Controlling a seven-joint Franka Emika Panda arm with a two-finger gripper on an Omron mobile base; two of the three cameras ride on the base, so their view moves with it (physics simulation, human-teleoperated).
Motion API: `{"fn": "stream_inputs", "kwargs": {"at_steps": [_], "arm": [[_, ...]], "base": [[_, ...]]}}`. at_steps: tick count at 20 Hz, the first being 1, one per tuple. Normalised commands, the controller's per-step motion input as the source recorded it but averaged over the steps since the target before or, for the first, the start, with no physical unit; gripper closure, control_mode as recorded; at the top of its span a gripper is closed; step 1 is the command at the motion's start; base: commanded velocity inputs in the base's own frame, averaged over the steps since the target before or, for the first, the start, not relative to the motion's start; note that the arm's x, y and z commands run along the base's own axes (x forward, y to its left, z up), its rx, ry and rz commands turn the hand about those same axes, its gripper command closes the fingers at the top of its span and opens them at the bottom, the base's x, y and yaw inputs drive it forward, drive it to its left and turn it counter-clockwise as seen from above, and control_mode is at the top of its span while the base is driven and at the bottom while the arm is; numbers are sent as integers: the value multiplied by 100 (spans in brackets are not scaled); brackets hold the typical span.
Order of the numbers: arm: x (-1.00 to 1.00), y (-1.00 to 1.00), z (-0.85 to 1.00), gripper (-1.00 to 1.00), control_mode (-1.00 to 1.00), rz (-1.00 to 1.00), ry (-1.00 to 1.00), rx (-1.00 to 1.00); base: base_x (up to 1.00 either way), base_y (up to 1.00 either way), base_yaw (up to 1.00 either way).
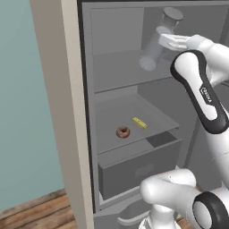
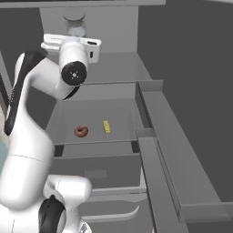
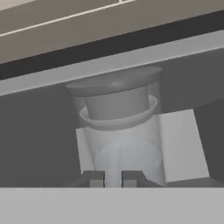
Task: Move the donut and butter stick from the top shelf to the second highest shelf to make space. Then, place the pitcher from the counter on the cleared top shelf.
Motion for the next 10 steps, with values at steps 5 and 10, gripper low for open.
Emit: {"fn": "stream_inputs", "kwargs": {"at_steps": [5, 10], "arm": [[40, 0, -36, 100, -100, 0, 0, -17], [33, 0, -50, 100, -100, 1, 1, -17]], "base": [[0, 0, 0], [0, 0, 0]]}}
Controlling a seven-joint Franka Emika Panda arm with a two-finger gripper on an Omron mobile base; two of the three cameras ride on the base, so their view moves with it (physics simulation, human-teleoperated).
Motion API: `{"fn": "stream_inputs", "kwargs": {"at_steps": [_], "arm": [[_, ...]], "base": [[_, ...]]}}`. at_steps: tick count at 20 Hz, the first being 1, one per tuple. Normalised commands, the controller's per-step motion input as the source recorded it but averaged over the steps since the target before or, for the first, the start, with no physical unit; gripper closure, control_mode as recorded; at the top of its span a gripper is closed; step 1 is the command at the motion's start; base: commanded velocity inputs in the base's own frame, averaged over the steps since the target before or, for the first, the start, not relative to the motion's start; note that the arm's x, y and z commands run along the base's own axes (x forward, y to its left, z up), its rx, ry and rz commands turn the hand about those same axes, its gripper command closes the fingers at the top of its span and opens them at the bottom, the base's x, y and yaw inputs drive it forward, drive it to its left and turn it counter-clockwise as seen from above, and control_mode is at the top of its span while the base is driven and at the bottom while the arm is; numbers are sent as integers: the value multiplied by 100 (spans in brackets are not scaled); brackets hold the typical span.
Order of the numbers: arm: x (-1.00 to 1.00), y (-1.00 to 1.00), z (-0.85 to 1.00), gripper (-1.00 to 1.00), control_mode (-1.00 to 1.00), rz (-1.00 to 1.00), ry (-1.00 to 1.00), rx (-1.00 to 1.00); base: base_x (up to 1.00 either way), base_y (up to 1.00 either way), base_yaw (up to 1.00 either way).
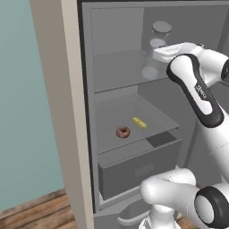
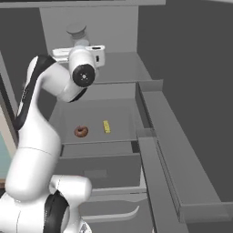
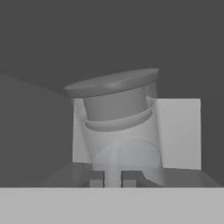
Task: Move the donut and butter stick from the top shelf to the second highest shelf to make space. Then, place the pitcher from the counter on the cleared top shelf.
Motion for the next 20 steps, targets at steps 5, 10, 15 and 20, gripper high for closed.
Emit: {"fn": "stream_inputs", "kwargs": {"at_steps": [5, 10, 15, 20], "arm": [[24, 2, -39, 100, -100, 1, 7, -14], [45, 1, -8, 100, -100, 0, 8, -1], [62, 0, 0, 100, -100, 0, 15, 3], [69, 0, 0, 100, -100, 0, 13, 9]], "base": [[0, 0, 0], [0, 0, 0], [0, 0, 0], [0, 0, 0]]}}
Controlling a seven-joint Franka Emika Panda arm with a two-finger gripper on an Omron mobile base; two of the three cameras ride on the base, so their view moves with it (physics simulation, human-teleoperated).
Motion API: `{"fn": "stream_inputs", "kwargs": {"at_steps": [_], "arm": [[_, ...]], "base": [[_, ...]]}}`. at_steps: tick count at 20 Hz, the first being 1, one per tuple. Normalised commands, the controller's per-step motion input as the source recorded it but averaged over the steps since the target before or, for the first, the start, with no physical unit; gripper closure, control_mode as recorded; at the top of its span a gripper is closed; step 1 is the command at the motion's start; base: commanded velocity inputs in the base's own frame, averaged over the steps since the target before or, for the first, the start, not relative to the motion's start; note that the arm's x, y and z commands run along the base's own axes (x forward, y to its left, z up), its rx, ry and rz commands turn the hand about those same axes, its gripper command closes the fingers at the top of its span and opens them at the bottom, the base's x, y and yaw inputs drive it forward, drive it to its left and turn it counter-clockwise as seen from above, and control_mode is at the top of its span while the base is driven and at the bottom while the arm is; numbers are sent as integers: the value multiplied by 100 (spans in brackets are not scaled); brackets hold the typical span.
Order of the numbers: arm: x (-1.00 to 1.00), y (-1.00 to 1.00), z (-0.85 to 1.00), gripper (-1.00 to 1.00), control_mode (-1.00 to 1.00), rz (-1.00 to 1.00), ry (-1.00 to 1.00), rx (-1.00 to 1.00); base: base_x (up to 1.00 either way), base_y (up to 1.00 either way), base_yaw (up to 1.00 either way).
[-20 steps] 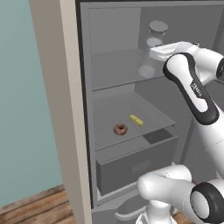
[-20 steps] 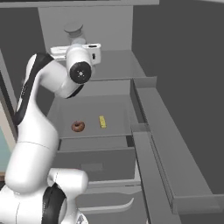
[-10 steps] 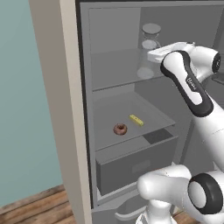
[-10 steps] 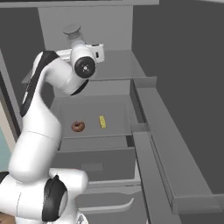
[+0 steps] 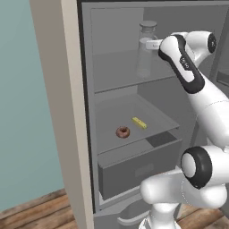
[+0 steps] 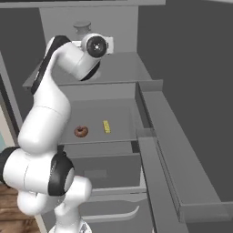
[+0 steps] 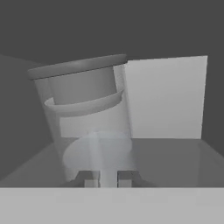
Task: Move the donut and butter stick from the top shelf to the second highest shelf to make space. Then, place the pitcher from the counter on the cleared top shelf.
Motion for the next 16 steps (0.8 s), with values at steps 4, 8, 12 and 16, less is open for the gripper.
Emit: {"fn": "stream_inputs", "kwargs": {"at_steps": [4, 8, 12, 16], "arm": [[63, 0, -2, 100, -100, 0, 7, 6], [48, 18, -16, 100, -100, 0, 0, 0], [39, 20, -19, 100, -100, 0, 0, -1], [23, 23, -19, -100, -100, 0, -1, -4]], "base": [[0, 0, 0], [0, 0, 0], [0, 0, 0], [0, 0, 0]]}}
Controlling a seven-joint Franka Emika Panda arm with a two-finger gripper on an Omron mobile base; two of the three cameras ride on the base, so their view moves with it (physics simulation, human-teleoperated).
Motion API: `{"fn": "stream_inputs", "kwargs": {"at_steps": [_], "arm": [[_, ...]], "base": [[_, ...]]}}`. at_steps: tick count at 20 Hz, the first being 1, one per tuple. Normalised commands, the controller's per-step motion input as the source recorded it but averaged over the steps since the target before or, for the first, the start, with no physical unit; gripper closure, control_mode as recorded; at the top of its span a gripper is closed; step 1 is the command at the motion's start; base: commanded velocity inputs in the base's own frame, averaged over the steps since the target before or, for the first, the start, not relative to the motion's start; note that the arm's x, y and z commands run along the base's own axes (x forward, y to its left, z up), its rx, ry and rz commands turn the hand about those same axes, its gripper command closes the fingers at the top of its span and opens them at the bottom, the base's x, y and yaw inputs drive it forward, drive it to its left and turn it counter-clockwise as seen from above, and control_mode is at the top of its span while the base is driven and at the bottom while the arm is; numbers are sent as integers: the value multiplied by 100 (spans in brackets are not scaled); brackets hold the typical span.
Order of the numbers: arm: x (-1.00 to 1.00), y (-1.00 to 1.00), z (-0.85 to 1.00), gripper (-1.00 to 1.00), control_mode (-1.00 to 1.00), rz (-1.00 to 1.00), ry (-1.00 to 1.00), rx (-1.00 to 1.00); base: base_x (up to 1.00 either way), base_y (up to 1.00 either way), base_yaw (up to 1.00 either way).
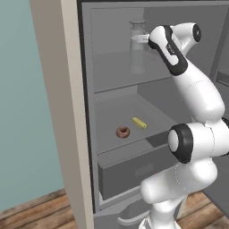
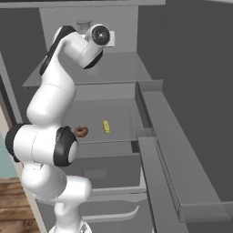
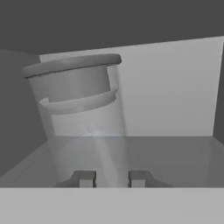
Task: Move the donut and butter stick from the top shelf to the second highest shelf to make space. Then, place the pitcher from the counter on the cleared top shelf.
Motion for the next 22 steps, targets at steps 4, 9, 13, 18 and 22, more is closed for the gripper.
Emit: {"fn": "stream_inputs", "kwargs": {"at_steps": [4, 9, 13, 18, 22], "arm": [[11, 7, -10, -100, -100, 0, -3, -2], [0, 0, -4, -100, -100, 0, -4, -1], [-4, 0, 0, -100, -100, 0, -3, -2], [-6, 0, 0, -100, -100, 0, -3, -2], [0, -8, 0, -100, -100, 0, 0, -4]], "base": [[0, 0, 0], [0, 0, 0], [0, 0, 0], [0, 0, 0], [0, 0, 0]]}}
